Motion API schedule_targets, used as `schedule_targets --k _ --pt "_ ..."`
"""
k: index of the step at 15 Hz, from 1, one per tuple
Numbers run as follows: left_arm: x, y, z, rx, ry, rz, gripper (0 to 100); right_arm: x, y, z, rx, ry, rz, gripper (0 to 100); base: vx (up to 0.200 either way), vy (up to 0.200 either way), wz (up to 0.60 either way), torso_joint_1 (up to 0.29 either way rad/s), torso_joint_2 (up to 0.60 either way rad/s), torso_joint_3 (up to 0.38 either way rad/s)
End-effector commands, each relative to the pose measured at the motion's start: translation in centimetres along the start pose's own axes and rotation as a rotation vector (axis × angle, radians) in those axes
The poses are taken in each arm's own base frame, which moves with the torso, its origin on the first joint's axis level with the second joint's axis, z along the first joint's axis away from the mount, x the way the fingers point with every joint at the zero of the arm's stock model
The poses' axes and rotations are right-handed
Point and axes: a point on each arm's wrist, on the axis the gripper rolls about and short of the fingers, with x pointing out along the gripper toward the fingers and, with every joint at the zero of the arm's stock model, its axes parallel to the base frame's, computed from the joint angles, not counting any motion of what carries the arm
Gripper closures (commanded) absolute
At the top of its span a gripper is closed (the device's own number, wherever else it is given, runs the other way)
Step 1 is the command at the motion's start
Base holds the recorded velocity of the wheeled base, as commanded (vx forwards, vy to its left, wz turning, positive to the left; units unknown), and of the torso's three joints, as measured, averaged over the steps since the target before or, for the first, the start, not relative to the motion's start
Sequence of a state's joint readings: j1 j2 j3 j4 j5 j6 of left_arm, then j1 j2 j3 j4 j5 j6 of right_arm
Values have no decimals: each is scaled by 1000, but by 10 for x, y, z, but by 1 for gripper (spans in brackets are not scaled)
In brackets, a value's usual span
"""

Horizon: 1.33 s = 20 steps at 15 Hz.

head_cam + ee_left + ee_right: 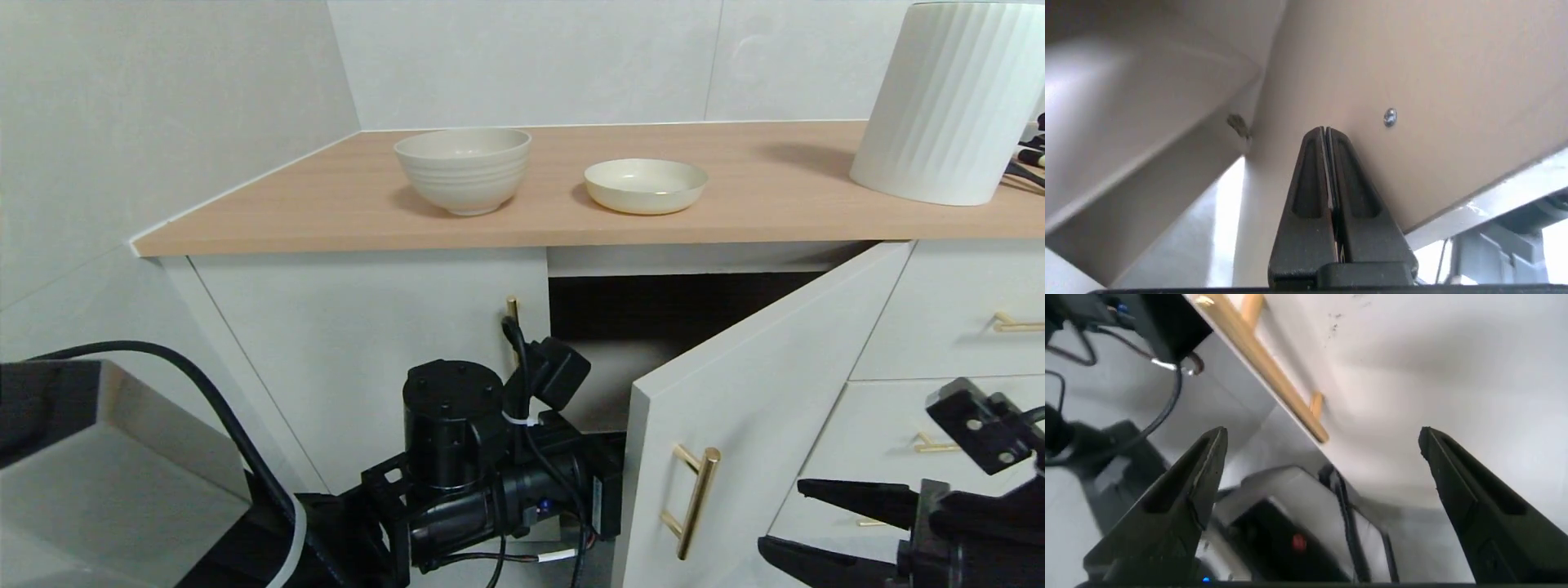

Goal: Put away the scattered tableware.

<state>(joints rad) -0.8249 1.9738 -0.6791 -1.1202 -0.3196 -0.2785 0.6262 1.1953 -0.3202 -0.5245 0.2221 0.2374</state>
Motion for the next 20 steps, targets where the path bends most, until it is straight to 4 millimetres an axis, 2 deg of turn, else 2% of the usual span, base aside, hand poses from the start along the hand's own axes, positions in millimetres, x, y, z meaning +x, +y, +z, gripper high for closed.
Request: schedule_targets --k 1,4,8,11,18,20 --pt "0 -6 2 1 -6 -16 100 -31 11 18 -36 -147 27 0 0 0 0 0 0 0" --pt "3 -8 3 -25 -9 -25 100 -33 12 18 -37 -153 27 0 0 0 0 0 0 0" --pt "7 -8 7 -33 15 -18 100 -43 14 18 -42 -179 30 0 -200 0 0 10 6 1" --pt "17 -6 11 -37 26 -16 100 -51 16 17 -44 -186 32 0 -200 0 0 2 1 7" --pt "38 -2 15 -45 53 -11 100 -60 18 20 -54 -227 39 0 0 0 0 0 0 0" --pt "42 -8 18 -42 57 -15 100 -61 18 20 -54 -233 40 0 0 0 0 0 0 0"
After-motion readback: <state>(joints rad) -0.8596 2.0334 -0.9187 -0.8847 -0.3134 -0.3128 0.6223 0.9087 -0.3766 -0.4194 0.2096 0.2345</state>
